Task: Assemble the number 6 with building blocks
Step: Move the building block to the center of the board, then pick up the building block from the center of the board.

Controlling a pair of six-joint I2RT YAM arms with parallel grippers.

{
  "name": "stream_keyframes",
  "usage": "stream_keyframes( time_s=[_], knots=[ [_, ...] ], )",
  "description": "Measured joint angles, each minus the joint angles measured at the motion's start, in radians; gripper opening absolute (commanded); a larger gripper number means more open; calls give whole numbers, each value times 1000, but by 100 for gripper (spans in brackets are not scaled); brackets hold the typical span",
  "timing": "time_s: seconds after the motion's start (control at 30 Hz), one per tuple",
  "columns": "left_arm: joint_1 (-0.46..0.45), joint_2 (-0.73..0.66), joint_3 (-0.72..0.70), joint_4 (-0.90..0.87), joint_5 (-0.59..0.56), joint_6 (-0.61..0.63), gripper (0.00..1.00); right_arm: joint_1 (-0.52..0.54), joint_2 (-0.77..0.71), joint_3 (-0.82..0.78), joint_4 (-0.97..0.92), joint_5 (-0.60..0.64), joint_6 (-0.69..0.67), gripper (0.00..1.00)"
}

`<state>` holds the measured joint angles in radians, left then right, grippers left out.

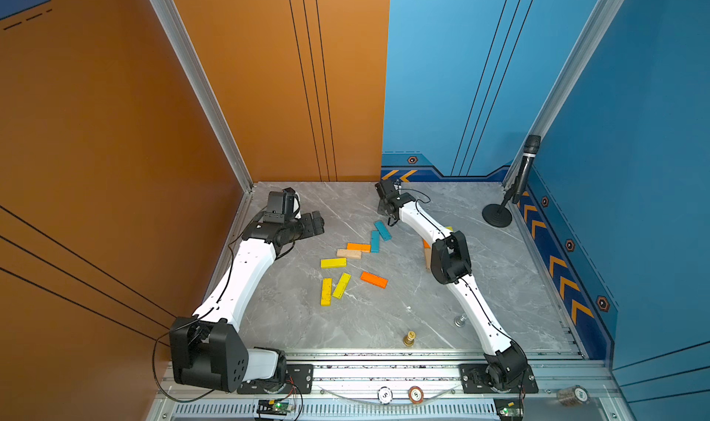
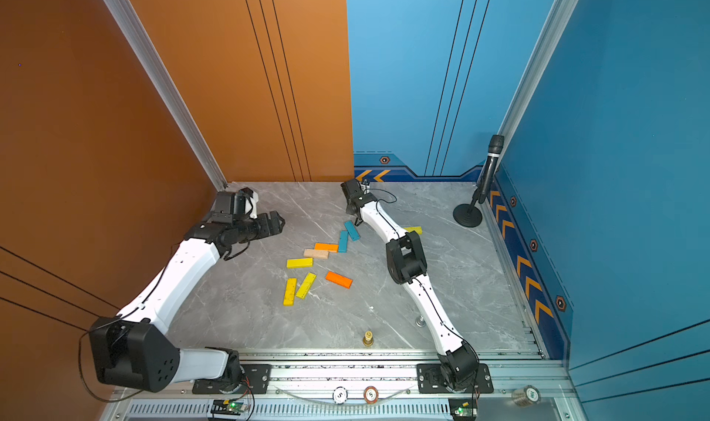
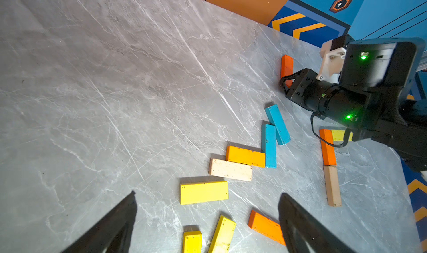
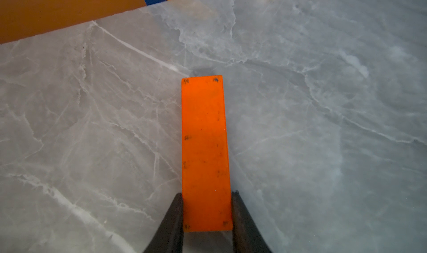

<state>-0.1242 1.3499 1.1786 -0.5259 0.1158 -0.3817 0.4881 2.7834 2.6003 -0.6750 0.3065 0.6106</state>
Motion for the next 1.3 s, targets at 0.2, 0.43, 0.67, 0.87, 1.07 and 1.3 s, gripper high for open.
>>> stream_keyframes(
  time_s=[0.2, 0.43, 0.67, 0.87, 1.07, 1.3],
  knots=[
    [1, -3, 0, 0, 0, 0, 96, -5, -55, -84, -6, -31, -4, 25],
    [12, -8, 0, 7, 14, -4, 96, -2, -272, -418, -22, -75, -10, 26],
    [19, -8, -1, 11, 34, -11, 96, 49, -508, -771, -13, -98, -12, 41],
    [32, -8, -2, 15, 51, -18, 96, 86, -541, -813, -34, -135, -39, 60],
    [32, -8, -14, 23, 53, -19, 96, 41, -536, -726, -89, -158, -95, 61],
    [32, -8, -15, 26, 53, -19, 96, -6, -466, -598, -103, -195, -117, 60]
  ],
)
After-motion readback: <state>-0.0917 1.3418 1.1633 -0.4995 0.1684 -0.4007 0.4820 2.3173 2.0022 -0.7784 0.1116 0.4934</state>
